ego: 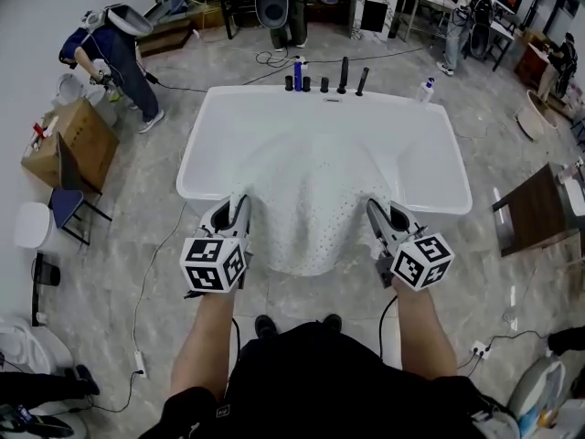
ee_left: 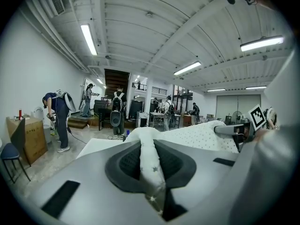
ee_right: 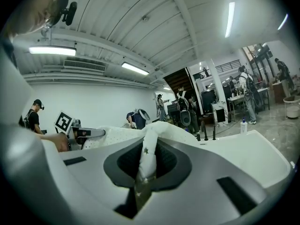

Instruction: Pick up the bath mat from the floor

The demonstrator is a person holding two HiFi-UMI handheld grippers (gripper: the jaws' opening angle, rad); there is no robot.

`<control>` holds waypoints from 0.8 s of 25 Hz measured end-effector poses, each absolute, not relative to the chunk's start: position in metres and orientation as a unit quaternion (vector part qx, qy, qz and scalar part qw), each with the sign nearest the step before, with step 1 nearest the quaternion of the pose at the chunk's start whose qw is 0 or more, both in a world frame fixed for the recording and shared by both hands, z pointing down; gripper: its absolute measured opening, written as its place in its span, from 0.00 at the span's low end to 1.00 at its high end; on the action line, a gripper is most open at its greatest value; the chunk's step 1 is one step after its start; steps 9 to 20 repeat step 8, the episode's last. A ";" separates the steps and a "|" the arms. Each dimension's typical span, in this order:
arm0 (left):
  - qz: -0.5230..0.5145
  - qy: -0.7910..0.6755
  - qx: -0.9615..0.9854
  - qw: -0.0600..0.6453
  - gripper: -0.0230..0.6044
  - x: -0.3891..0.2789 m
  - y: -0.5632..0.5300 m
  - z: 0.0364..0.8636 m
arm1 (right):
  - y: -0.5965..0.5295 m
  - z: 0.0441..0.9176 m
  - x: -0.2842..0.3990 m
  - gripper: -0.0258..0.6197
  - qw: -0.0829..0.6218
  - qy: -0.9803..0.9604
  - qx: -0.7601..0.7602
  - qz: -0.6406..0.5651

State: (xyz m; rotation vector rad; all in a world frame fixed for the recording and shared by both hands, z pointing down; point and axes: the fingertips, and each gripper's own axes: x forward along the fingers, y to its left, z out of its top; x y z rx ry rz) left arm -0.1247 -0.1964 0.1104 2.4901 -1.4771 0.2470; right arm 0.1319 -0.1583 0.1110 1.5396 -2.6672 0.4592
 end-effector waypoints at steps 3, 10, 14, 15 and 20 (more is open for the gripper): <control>0.084 -0.503 0.853 0.114 0.11 -0.123 -0.195 0.108 | -0.157 0.110 0.135 0.09 0.011 -0.855 0.497 0.150; 0.084 -0.504 0.852 0.116 0.11 -0.124 -0.189 0.110 | -0.154 0.110 0.137 0.09 0.009 -0.854 0.498 0.150; 0.084 -0.504 0.852 0.116 0.11 -0.124 -0.189 0.110 | -0.154 0.110 0.137 0.09 0.009 -0.854 0.498 0.150; 0.084 -0.504 0.852 0.116 0.11 -0.124 -0.189 0.110 | -0.154 0.110 0.137 0.09 0.009 -0.854 0.498 0.150; 0.084 -0.504 0.852 0.116 0.11 -0.124 -0.189 0.110 | -0.154 0.110 0.137 0.09 0.009 -0.854 0.498 0.150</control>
